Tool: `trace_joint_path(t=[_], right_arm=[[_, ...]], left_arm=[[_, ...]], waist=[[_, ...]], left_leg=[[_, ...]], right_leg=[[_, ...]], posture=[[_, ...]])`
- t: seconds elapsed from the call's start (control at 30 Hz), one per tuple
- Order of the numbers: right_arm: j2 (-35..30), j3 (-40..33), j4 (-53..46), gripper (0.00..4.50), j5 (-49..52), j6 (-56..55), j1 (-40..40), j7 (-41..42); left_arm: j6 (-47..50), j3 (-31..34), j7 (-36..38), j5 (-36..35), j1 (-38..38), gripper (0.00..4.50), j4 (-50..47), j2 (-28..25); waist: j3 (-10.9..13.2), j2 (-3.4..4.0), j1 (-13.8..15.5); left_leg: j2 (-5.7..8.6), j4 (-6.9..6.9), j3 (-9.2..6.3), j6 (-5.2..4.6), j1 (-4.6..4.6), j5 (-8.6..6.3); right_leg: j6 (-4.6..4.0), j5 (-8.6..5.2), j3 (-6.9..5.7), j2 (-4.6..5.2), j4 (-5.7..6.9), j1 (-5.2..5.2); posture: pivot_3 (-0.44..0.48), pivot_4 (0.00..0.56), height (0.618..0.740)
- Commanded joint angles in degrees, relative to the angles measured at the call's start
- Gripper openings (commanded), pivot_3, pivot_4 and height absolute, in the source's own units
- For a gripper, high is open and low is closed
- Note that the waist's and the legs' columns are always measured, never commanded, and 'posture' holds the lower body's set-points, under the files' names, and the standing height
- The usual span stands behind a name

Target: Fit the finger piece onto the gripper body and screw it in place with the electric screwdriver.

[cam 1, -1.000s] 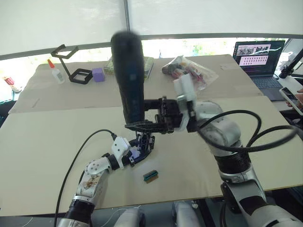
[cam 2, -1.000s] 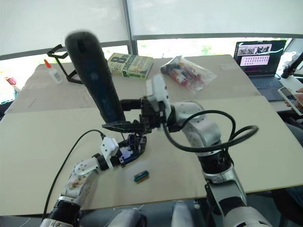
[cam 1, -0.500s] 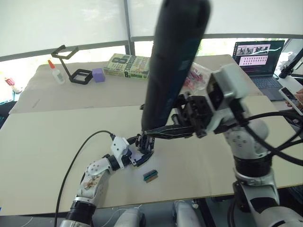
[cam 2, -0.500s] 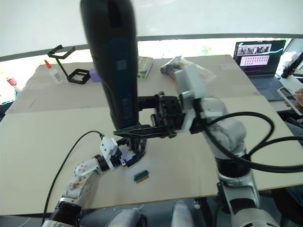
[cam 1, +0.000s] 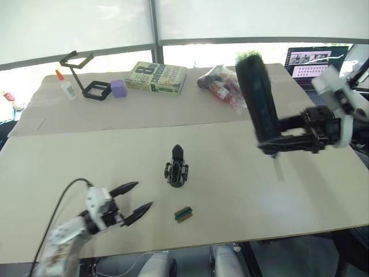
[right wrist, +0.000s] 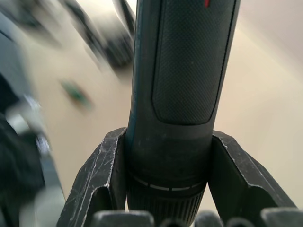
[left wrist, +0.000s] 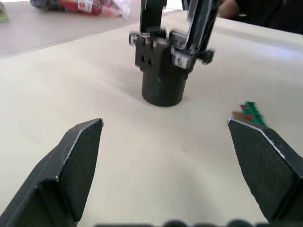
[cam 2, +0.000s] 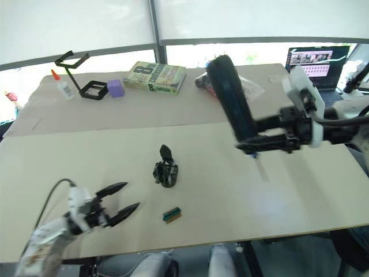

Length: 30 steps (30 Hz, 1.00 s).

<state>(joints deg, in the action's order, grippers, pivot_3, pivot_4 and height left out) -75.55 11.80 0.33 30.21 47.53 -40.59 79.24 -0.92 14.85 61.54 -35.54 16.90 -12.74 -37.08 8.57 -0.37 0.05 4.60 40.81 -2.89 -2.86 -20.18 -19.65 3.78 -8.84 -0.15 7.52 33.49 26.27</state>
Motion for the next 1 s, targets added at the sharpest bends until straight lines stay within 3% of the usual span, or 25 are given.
trace_joint_path(t=[0.03,0.23,0.43,0.5,0.57,0.67,0.77,0.87,1.0], right_arm=[[0.7,7.4,5.6,1.98,-11.2,-1.0,-3.7,1.3],[8.5,14.6,17.7,1.98,-23.2,-2.0,-6.7,-1.5],[12.7,14.7,24.3,1.98,-28.1,-4.1,-8.2,-1.2],[13.1,13.2,25.4,3.0,-28.3,-5.2,-8.2,-1.6],[12.7,11.7,26.2,3.58,-28.2,-6.2,-8.3,-1.1],[9.9,7.2,26.0,4.45,-26.9,-10.3,-7.2,-0.3],[8.4,-3.8,23.3,4.45,-18.8,-21.4,-3.2,4.8],[11.3,-17.1,18.9,4.45,-8.4,-32.6,2.4,10.1],[16.2,-25.7,4.3,4.45,0.2,-37.6,12.7,11.5]], left_arm=[[1.9,3.6,1.1,-3.2,1.2,4.45,-3.1,-1.3],[4.9,8.6,1.8,-5.6,5.2,4.45,-5.8,-2.6],[6.6,10.0,0.0,-3.6,5.4,4.45,-6.1,-3.5],[6.9,10.1,-0.8,-2.6,4.9,4.5,-5.8,-3.8],[7.1,10.3,-1.5,-1.6,4.2,4.5,-5.4,-4.0],[6.7,11.8,-3.3,1.3,3.9,4.5,-4.2,-4.7],[6.3,14.7,-3.8,2.9,4.5,4.5,-2.8,-5.8],[5.5,17.2,-3.5,4.2,5.2,4.5,-1.1,-6.5],[3.1,20.8,-2.0,6.2,6.8,4.5,1.6,-7.3]], waist=[[0.2,0.31,-0.1],[0.5,0.52,-1.0],[0.5,0.52,-0.7],[0.5,0.52,-0.6],[0.5,0.52,-0.5],[0.5,0.52,-0.6],[0.5,0.53,-0.6],[0.5,0.5,-0.8],[0.5,0.42,-1.0]], left_leg=[[0.01,0.02,0.06,0.0,-0.03,0.0],[-0.04,-0.08,0.1,0.12,-0.15,0.07],[-0.04,-0.09,0.06,0.12,-0.24,0.06],[-0.03,-0.09,0.04,0.12,-0.24,0.06],[-0.03,-0.08,0.02,0.12,-0.23,0.06],[-0.04,-0.08,0.02,0.12,-0.21,0.06],[-0.04,-0.11,0.02,0.13,-0.21,0.06],[-0.1,-0.16,0.0,0.17,-0.13,0.02],[-0.24,-0.12,-0.01,0.19,-0.04,-0.01]], right_leg=[[0.03,0.04,0.03,0.0,-0.05,0.02],[0.01,0.08,0.12,-0.12,-0.12,0.25],[0.01,0.09,0.06,-0.13,-0.32,0.22],[0.01,0.09,0.04,-0.13,-0.34,0.2],[0.01,0.09,0.02,-0.13,-0.33,0.18],[0.01,0.09,0.01,-0.14,-0.32,0.16],[0.01,0.09,-0.01,-0.14,-0.32,0.18],[0.01,0.09,-0.09,-0.22,-0.36,0.11],[0.0,0.09,-0.12,-0.3,-0.35,-0.02]], posture=[[0.0,0.15,0.74],[0.0,0.15,0.74],[0.0,0.15,0.74],[0.0,0.15,0.74],[0.0,0.15,0.74],[0.0,0.15,0.74],[0.0,0.15,0.74],[0.0,0.15,0.74],[0.0,0.15,0.74]])
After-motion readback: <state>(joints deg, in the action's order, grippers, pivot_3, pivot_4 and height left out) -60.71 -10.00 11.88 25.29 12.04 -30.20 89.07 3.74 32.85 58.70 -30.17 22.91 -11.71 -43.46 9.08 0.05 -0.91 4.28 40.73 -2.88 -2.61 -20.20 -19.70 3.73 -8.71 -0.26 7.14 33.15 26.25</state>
